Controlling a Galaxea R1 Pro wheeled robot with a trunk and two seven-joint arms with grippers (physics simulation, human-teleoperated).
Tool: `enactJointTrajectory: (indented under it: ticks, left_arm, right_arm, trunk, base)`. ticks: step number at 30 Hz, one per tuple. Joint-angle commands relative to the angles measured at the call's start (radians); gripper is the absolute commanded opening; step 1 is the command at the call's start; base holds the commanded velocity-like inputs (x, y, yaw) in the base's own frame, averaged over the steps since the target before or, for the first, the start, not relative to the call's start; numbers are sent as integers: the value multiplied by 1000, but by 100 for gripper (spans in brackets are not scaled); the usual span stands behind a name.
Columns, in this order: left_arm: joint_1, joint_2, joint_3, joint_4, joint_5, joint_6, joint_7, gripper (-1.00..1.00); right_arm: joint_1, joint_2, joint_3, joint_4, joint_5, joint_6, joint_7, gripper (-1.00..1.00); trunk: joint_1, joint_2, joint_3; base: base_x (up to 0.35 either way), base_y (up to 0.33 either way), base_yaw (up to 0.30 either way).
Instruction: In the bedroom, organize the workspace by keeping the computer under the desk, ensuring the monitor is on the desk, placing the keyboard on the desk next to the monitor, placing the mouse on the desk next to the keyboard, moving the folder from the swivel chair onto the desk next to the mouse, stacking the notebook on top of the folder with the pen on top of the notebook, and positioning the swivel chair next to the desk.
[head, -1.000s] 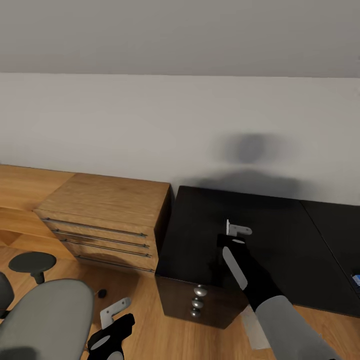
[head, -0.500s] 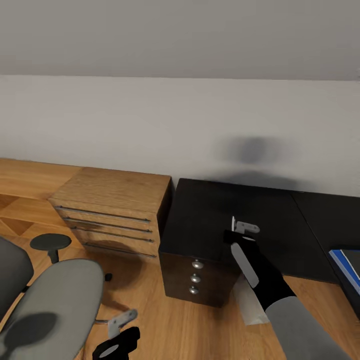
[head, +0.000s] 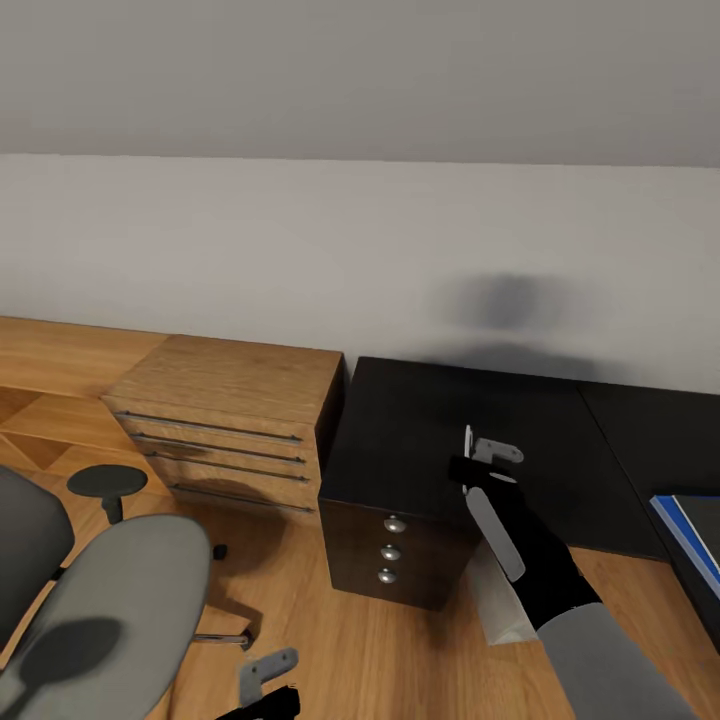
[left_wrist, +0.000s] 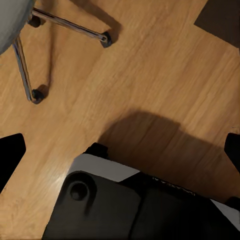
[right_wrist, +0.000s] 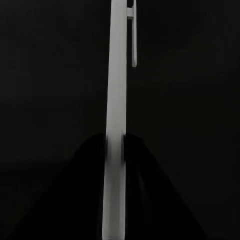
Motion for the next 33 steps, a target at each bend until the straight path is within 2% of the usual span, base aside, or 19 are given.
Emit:
enactJointTrajectory:
  ticks: [1, 6, 8, 19, 24, 25, 26, 31, 33]
  left_arm:
    - [-1, -1, -56, 95, 0, -5, 6, 100]
    - [-1, -2, -92, 166, 0, -75, 3, 100]
    - [-1, 1, -122, 193, -1, -144, 3, 100]
    - [-1, 6, -128, 203, -4, -172, 4, 100]
    - [-1, 8, -126, 203, -4, -173, 4, 100]
    - [-1, 8, -125, 203, -4, -173, 4, 100]
    - [-1, 8, -125, 203, -5, -174, 4, 100]
    - [-1, 10, -120, 204, -4, -175, 4, 100]
    - [-1, 11, -115, 204, -5, -175, 4, 100]
  right_arm:
    - [40, -1, 3, -68, -9, 2, -11, -100]
    - [47, -1, 3, -81, -9, 2, -13, -100]
    - [48, -1, 3, -83, -9, 2, -13, -100]
    - [49, -5, 2, -86, -9, 2, -13, -100]
    - [49, -29, -6, -85, -9, 2, -12, -100]
    - [49, -33, -17, -86, -10, 3, -12, -100]
    - [49, -41, -54, -86, -10, 4, -11, -100]
    - [49, -48, -96, -86, -11, 5, -9, -100]
    - [49, -65, -111, -86, -11, 4, -8, -100]
  trunk:
    - [0, -1, -1]
    - [0, -1, -1]
    - [0, -1, -1]
    - [0, -1, 0]
    - [0, -1, 3]
    - [0, -1, 4]
    - [0, -1, 4]
    - [0, -1, 6]
    - [0, -1, 7]
  base:
    - [0, 0, 0]
    - [0, 0, 0]
    - [0, 0, 0]
    - [0, 0, -50]
    - [0, -56, -235]
    - [0, -191, -251]
    - [0, -263, -260]
    - [0, -285, -267]
    - [0, -143, -275]
